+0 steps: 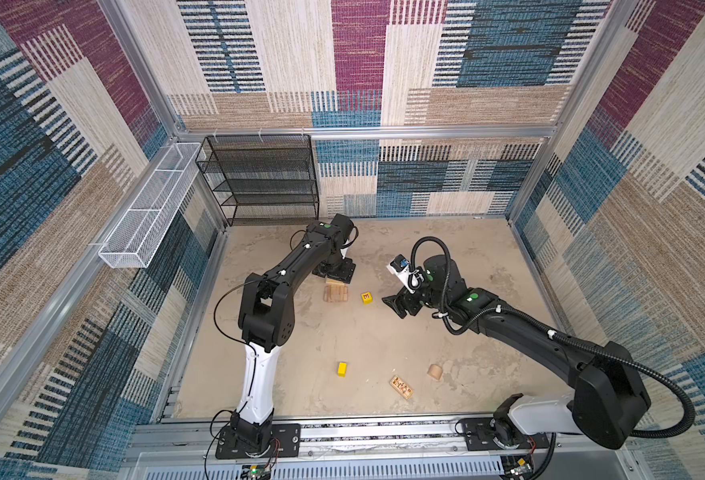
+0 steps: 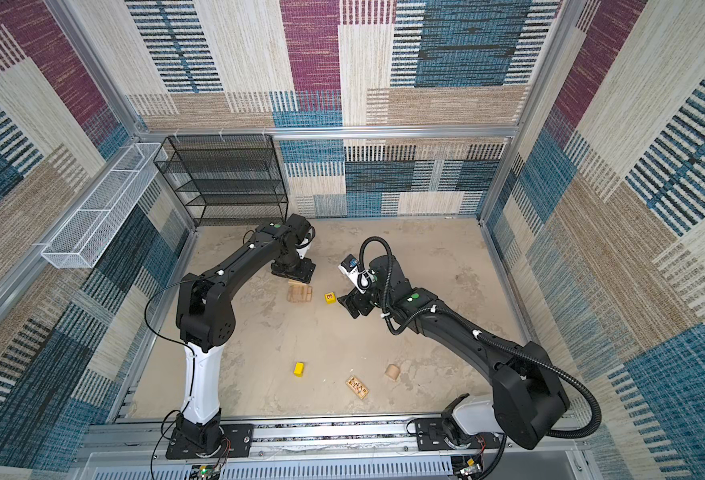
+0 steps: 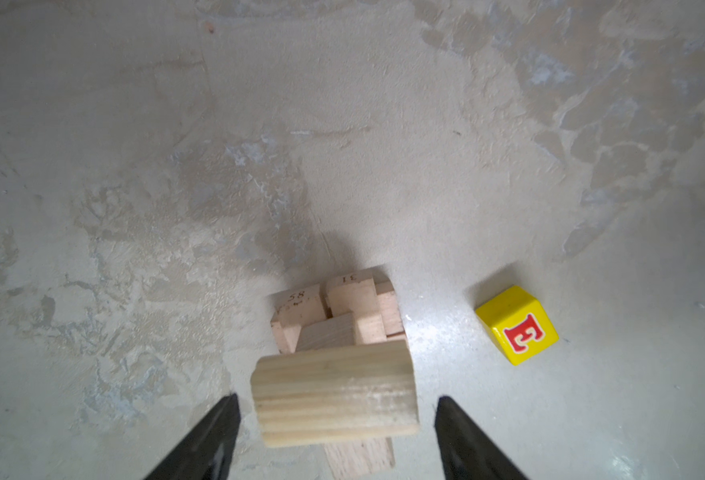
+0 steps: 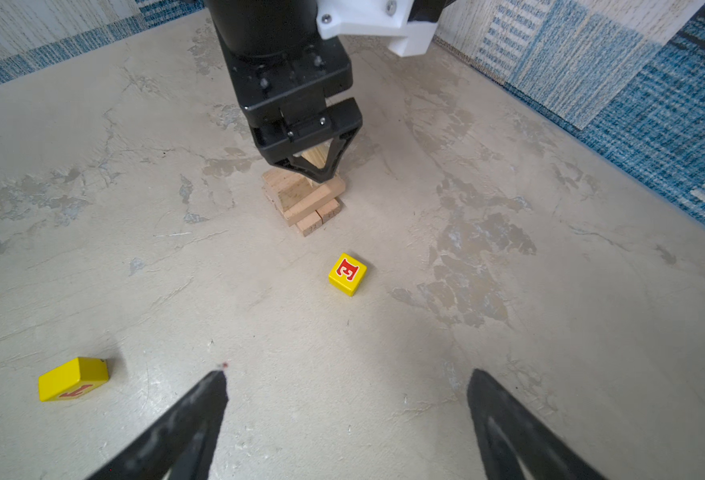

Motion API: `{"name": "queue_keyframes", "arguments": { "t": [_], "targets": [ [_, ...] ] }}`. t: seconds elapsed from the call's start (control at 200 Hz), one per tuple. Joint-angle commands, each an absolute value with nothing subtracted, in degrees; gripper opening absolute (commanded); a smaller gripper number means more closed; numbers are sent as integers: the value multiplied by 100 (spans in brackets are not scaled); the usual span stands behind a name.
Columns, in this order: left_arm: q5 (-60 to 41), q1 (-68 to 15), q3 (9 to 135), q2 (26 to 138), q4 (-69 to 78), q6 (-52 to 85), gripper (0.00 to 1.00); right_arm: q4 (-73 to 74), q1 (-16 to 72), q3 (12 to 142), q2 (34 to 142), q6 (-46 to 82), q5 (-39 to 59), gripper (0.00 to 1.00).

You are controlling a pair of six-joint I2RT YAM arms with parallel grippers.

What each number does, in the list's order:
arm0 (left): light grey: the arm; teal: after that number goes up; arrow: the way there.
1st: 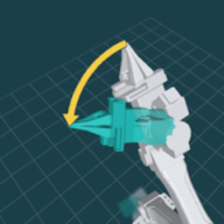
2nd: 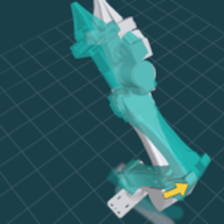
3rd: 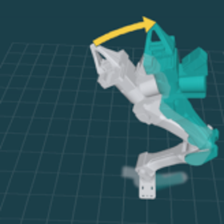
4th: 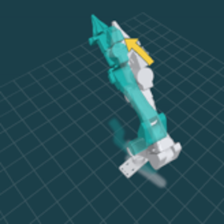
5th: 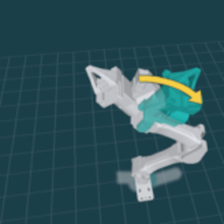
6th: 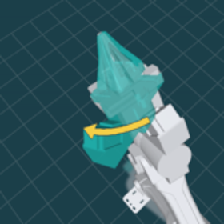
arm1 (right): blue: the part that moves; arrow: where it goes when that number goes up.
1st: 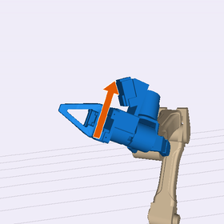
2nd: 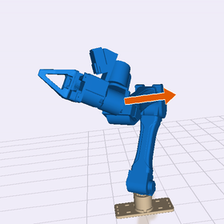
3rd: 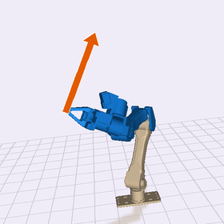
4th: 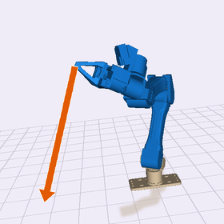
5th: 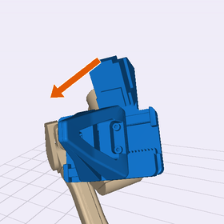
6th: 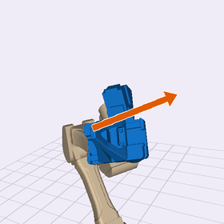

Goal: Build the wood block tower

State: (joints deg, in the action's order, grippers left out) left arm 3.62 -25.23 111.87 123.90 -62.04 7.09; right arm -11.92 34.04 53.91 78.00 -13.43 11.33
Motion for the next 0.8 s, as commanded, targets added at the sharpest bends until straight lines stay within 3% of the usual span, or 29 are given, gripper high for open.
{"name": "queue_keyframes", "arguments": {
  "t": [0.0, 0.796],
  "targets": [
    [471, -2521, 11233, 12418, -6319, 874, 78, -1121, 3401, 5372, 7802, -1381, 1089, 92],
    [359, -2522, 11435, 12560, -6460, 1177, 70, -1125, 3394, 5363, 7831, -1432, 1107, 92]
  ]
}}
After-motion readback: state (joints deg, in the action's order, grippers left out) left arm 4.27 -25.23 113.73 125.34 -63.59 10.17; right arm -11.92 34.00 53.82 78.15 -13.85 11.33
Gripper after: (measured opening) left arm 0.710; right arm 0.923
